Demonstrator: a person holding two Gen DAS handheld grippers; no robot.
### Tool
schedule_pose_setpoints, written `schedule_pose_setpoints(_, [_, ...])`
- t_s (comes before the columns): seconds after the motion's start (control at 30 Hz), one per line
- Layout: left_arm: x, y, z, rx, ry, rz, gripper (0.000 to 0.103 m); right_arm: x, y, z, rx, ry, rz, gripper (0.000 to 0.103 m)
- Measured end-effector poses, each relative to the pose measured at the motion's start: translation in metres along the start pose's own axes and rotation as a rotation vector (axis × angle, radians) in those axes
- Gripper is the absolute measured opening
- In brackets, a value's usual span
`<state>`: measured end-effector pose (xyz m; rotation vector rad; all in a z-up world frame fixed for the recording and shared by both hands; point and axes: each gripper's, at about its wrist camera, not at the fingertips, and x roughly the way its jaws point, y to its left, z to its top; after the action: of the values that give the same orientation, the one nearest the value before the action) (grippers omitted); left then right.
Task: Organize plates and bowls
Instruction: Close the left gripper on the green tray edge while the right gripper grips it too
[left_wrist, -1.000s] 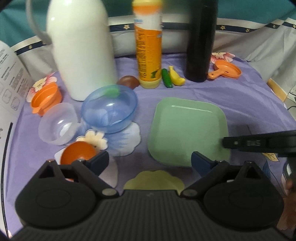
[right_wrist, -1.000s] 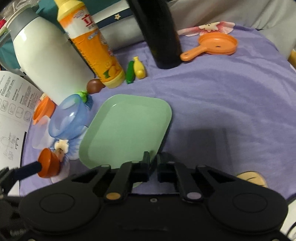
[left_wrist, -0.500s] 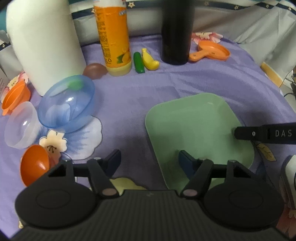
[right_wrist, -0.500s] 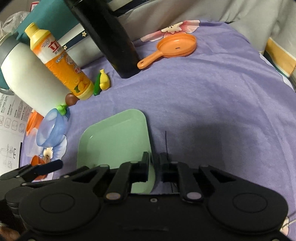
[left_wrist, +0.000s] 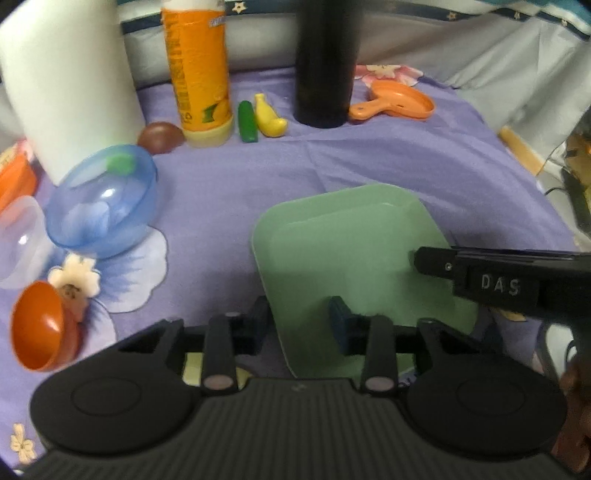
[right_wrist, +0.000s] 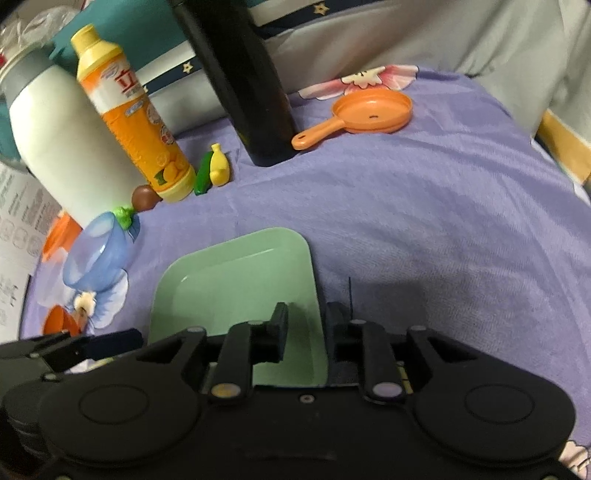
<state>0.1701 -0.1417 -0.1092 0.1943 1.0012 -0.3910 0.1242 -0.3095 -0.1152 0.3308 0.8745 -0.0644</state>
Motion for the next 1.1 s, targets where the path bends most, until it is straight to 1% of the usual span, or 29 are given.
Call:
schedule_pose_setpoints(0.03, [-0.001, -0.003, -0.001, 0.013, -0.008, 0.011, 0.034, -0.001, 0.002, 0.000, -0.004, 0.003, -0.009, 0.025])
schedule_pose_setpoints(0.07, [-0.002, -0.004, -0.001, 0.017, -0.013, 0.017, 0.034, -0.002, 0.004, 0.000, -0.002, 0.006, -0.010, 0.028])
schedule_pose_setpoints(0.17, [-0.008, -0.005, -0.003, 0.008, -0.017, 0.027, 0.031, -0.005, 0.005, -0.003, 0.007, 0.013, -0.017, 0.028])
schedule_pose_setpoints(0.27, [-0.015, -0.005, -0.003, 0.013, -0.020, 0.035, 0.030, -0.010, 0.004, -0.005, 0.027, 0.022, -0.011, 0.028])
schedule_pose_setpoints(0.47, [-0.033, 0.000, -0.004, -0.002, -0.034, 0.041, 0.030, -0.027, 0.011, -0.009, 0.026, 0.021, 0.000, 0.028])
schedule_pose_setpoints(0.63, [-0.056, 0.009, -0.009, -0.022, -0.052, 0.047, 0.031, -0.046, 0.022, -0.012, 0.017, 0.012, 0.019, 0.028])
schedule_pose_setpoints(0.8, [-0.081, 0.017, -0.016, -0.030, -0.075, 0.069, 0.031, -0.064, 0.036, -0.018, 0.002, 0.010, 0.038, 0.028])
schedule_pose_setpoints(1.1, [-0.126, 0.038, -0.038, -0.059, -0.109, 0.109, 0.031, -0.098, 0.069, -0.035, -0.022, 0.014, 0.086, 0.028])
